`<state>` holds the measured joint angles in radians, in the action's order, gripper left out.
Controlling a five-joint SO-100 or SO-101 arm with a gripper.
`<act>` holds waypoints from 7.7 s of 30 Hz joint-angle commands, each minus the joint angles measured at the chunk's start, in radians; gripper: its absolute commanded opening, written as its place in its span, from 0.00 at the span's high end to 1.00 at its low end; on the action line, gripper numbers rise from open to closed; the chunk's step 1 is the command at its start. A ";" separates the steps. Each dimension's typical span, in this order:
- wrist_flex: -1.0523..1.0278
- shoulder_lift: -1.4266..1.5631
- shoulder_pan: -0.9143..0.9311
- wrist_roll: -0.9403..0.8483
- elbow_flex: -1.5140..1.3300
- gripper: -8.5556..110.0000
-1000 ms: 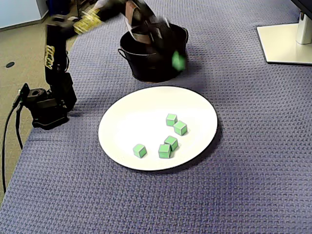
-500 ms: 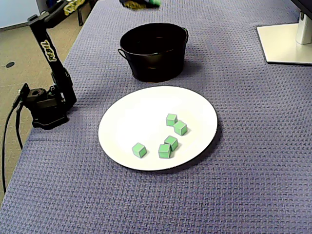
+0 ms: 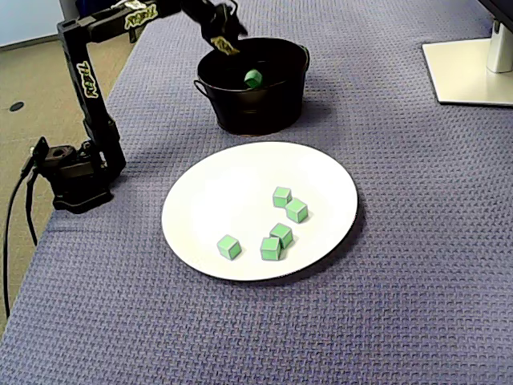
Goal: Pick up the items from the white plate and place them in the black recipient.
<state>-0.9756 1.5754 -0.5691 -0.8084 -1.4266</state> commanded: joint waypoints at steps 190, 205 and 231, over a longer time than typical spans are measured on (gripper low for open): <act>0.347 -0.548 0.936 -0.147 0.029 0.93; -0.362 0.000 0.683 0.862 0.566 0.93; -0.502 -0.453 -0.066 0.684 0.535 0.43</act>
<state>-1.3683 0.9925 -0.6765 -0.0660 -0.9403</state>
